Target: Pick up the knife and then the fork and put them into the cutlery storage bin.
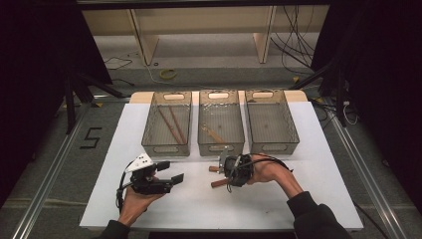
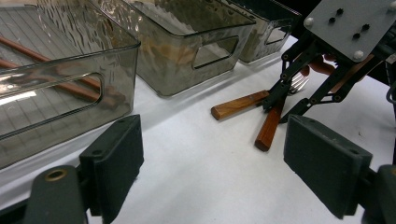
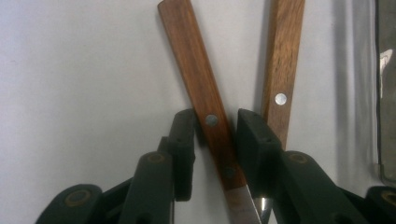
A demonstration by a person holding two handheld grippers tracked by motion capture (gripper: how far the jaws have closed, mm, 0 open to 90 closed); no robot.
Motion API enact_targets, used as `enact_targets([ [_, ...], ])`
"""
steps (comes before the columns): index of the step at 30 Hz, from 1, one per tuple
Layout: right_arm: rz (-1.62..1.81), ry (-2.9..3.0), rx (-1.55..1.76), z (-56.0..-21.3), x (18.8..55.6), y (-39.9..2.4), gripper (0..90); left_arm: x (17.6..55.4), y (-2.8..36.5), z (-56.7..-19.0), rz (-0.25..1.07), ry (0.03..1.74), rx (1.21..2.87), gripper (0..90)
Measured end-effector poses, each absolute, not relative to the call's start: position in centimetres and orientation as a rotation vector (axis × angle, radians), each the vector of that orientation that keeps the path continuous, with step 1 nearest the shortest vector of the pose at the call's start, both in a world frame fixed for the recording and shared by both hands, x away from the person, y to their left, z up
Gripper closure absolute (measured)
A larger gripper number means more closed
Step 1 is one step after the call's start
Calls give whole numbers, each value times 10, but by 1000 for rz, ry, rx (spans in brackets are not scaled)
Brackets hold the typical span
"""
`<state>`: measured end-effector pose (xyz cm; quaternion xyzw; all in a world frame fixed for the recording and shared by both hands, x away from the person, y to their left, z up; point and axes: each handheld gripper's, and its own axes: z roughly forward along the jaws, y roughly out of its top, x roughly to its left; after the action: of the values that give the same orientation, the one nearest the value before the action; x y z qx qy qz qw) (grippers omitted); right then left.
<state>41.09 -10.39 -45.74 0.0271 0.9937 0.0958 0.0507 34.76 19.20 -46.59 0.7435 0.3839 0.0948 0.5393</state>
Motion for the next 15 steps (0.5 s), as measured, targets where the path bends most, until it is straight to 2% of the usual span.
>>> enact_targets([
  [15, 233, 3007, -67, -456, 411, -101, 771, 348, 192, -466, 224, 914, 1768, 194],
])
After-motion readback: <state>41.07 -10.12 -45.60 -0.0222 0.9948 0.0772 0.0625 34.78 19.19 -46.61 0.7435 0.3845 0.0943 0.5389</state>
